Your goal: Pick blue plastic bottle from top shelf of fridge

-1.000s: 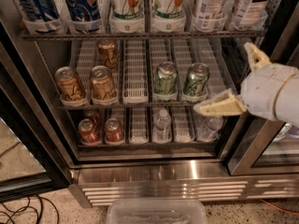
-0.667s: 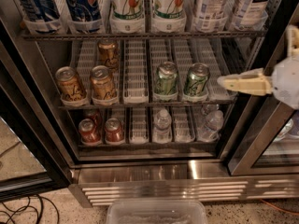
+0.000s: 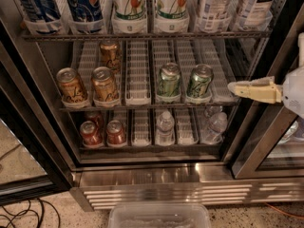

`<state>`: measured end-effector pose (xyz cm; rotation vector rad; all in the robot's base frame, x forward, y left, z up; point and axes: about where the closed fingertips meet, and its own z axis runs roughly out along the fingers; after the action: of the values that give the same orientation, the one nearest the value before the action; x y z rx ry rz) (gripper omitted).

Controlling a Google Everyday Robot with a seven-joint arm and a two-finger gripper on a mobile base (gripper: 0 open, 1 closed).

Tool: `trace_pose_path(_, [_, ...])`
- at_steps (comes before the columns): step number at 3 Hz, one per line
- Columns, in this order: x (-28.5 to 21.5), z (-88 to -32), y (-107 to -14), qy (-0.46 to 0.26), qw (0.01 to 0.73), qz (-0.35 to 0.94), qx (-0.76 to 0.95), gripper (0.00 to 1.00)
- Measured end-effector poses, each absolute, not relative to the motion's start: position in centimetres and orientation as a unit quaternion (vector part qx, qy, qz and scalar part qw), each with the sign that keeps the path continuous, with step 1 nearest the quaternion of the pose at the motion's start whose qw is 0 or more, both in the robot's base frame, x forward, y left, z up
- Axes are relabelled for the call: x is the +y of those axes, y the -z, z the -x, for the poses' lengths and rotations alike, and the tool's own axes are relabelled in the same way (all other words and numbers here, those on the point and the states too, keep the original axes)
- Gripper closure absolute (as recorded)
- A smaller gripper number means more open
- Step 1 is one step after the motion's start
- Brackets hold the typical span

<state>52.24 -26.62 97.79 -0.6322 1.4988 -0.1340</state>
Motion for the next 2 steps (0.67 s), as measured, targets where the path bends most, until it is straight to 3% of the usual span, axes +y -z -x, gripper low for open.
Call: trace_pose_path(2, [-21.0,-48.3,-100.8,-0.012,0.699,0.253,0.668,0.00])
